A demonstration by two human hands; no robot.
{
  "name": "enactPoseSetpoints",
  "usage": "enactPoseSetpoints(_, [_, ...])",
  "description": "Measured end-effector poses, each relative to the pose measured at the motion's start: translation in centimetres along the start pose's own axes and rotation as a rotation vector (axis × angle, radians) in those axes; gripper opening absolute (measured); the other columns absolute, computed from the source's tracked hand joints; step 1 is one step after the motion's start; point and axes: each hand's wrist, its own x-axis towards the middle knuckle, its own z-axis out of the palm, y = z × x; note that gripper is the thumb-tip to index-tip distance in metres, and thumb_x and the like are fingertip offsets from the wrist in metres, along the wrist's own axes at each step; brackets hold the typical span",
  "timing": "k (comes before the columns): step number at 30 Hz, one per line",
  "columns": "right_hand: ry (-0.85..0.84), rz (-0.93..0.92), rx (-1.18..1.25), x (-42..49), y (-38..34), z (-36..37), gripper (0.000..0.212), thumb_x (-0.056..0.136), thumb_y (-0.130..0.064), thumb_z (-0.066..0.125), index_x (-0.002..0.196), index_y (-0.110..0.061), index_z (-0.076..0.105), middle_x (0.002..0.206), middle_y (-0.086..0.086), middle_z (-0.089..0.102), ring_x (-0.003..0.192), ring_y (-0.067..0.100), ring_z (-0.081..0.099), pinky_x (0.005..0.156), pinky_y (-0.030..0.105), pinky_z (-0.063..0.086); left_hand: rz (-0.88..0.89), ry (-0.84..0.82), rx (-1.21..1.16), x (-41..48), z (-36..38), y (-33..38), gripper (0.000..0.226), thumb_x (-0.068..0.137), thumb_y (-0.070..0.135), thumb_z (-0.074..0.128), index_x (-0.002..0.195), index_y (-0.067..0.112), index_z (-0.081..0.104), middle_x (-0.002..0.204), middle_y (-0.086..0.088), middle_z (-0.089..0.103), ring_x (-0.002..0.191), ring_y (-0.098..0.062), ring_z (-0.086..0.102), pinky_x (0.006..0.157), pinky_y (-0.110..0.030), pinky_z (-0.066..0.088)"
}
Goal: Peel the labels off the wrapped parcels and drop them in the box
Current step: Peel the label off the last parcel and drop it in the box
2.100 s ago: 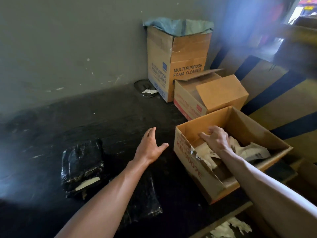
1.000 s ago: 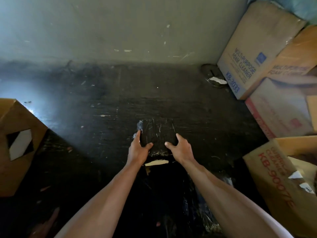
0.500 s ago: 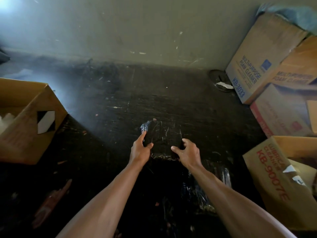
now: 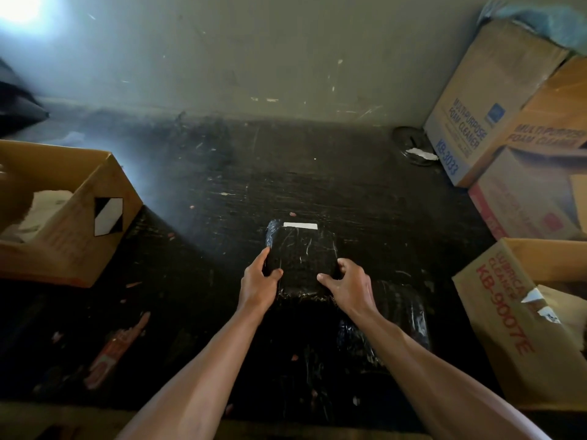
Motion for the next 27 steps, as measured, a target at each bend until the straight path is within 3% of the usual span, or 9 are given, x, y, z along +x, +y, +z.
enactPoseSetpoints(2, [-0.002, -0.005, -0.001, -0.9, 0.2, 0.2, 0.075, 0.088, -0.039, 0.074, 0.149, -0.009, 0.042, 0.142, 0.009, 0.055, 0.130, 0.023, 0.053, 0.100, 0.032, 0.045, -0.003, 0.011, -0.004, -0.6, -0.3, -0.5, 0.063, 0.093, 0.016, 0.062, 0.149, 0.027, 0.037, 0.144, 0.005, 0.050, 0.129, -0.010, 0.048, 0.108, -0.033, 0.040])
enactPoseSetpoints(5, [-0.007, -0.016, 0.000, -2.6, 0.5, 0.9, 0.073, 0.088, -0.040, 0.074, 0.147, -0.009, 0.045, 0.133, 0.006, 0.060, 0.121, 0.020, 0.059, 0.088, 0.024, 0.046, -0.008, 0.038, -0.018, -2.1, -0.8, -1.7, 0.061, 0.092, 0.017, 0.062, 0.148, 0.029, 0.039, 0.139, 0.009, 0.054, 0.118, -0.004, 0.055, 0.094, -0.021, 0.044])
enactPoseSetpoints(9, [-0.040, -0.031, -0.018, -5.2, 1.9, 2.6, 0.072, 0.087, -0.042, 0.073, 0.146, -0.010, 0.046, 0.130, 0.004, 0.064, 0.116, 0.018, 0.062, 0.091, 0.028, 0.051, -0.029, 0.069, -0.036, -4.8, -1.5, -4.2, 0.058, 0.092, 0.018, 0.062, 0.145, 0.031, 0.043, 0.129, 0.011, 0.059, 0.108, -0.002, 0.059, 0.086, -0.018, 0.045])
enactPoseSetpoints(14, [-0.097, 0.004, -0.065, -8.2, 3.5, 4.6, 0.071, 0.092, -0.037, 0.069, 0.149, -0.006, 0.039, 0.133, 0.007, 0.061, 0.120, 0.020, 0.060, 0.086, 0.023, 0.045, -0.098, 0.057, -0.009, -6.9, -2.2, -8.0, 0.060, 0.092, 0.019, 0.063, 0.146, 0.032, 0.042, 0.138, 0.010, 0.054, 0.126, -0.010, 0.052, 0.105, -0.035, 0.044])
enactPoseSetpoints(21, [-0.121, 0.059, -0.113, -10.2, 5.1, 6.4, 0.068, 0.095, -0.029, 0.066, 0.150, -0.006, 0.035, 0.134, 0.008, 0.059, 0.123, 0.023, 0.058, 0.094, 0.031, 0.049, -0.173, -0.016, 0.012, -8.2, -1.5, -10.8, 0.063, 0.095, 0.015, 0.059, 0.150, 0.031, 0.034, 0.145, 0.008, 0.047, 0.132, -0.012, 0.046, 0.108, -0.039, 0.041])
enactPoseSetpoints(25, [-0.119, 0.059, -0.114, -10.2, 5.0, 6.9, 0.055, 0.092, -0.026, 0.067, 0.140, -0.012, 0.043, 0.115, 0.002, 0.059, 0.096, 0.016, 0.063, 0.083, 0.034, 0.057, -0.159, -0.055, 0.012, -8.0, -1.2, -10.9, 0.063, 0.095, 0.011, 0.058, 0.150, 0.031, 0.033, 0.143, 0.011, 0.050, 0.132, -0.009, 0.046, 0.110, -0.040, 0.039])
enactPoseSetpoints(27, [-0.116, 0.051, -0.129, -10.0, 4.7, 6.9, 0.058, 0.092, -0.024, 0.067, 0.142, -0.011, 0.041, 0.118, 0.003, 0.057, 0.096, 0.014, 0.059, 0.081, 0.032, 0.055, -0.153, -0.064, 0.003, -7.7, -1.2, -10.7, 0.064, 0.095, 0.008, 0.057, 0.150, 0.028, 0.033, 0.144, 0.010, 0.050, 0.132, -0.009, 0.046, 0.111, -0.041, 0.039])
